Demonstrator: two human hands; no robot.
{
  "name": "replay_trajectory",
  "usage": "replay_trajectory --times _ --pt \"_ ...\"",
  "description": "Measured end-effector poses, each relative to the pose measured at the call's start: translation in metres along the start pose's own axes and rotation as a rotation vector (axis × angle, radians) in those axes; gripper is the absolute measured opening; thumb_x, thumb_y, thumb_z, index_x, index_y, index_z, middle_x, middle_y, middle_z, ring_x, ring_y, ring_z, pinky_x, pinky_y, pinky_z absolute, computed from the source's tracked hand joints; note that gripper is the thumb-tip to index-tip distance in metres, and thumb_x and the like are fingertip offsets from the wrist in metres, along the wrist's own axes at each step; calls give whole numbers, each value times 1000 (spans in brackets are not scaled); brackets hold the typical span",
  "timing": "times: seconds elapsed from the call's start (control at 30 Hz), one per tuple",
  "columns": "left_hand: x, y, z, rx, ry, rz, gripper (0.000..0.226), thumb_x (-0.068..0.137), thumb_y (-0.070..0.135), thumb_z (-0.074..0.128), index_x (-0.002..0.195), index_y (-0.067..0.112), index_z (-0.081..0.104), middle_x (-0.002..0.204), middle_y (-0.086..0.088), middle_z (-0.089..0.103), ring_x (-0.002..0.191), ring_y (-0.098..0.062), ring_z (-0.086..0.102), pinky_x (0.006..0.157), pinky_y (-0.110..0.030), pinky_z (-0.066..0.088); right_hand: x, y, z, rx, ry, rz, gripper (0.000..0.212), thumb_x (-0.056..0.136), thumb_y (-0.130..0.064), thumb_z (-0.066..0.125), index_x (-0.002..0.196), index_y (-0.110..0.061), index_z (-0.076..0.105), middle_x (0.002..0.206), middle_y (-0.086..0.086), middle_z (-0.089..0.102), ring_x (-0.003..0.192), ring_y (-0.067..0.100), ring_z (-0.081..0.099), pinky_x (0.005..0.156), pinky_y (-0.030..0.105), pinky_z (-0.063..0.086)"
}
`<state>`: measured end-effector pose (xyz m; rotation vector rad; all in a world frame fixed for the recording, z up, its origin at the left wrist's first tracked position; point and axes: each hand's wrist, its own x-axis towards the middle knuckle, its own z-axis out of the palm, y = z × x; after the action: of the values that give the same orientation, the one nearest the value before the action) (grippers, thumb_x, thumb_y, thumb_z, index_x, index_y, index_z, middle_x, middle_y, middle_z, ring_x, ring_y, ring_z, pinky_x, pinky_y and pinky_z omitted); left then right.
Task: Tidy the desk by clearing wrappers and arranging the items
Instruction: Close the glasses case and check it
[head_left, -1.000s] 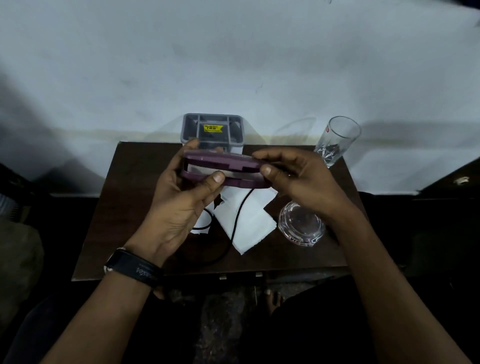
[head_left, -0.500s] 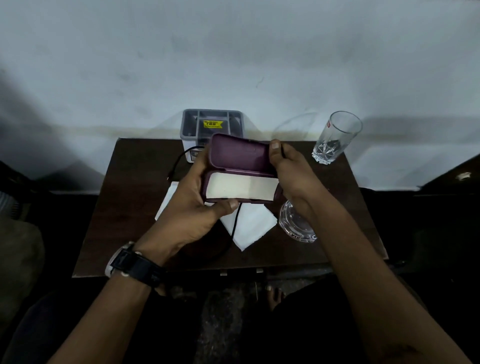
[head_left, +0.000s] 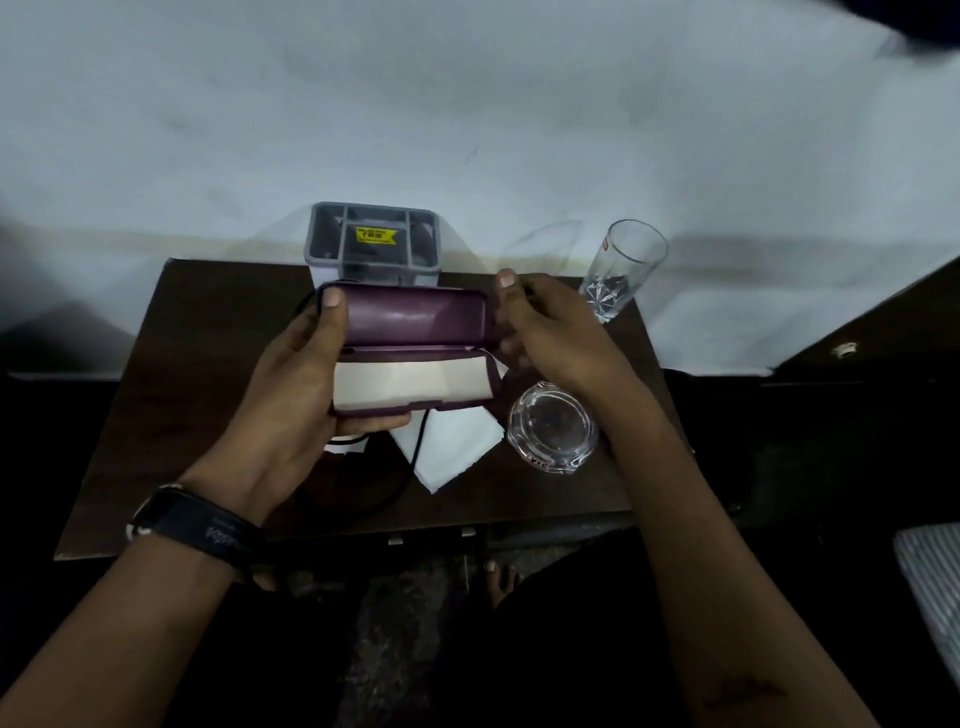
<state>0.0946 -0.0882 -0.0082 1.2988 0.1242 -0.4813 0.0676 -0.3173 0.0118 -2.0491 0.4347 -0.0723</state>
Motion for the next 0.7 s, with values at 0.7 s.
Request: replay_trajectory --times 0.7 --pt "-2 -24 76 61 -118 -128 61 93 75 51 123 26 71 116 -8 78 87 -24 82 63 -51 66 -17 74 -72 -638 80 489 48 79 -20 82 118 -1 62 122 23 67 108 39 68 72 34 43"
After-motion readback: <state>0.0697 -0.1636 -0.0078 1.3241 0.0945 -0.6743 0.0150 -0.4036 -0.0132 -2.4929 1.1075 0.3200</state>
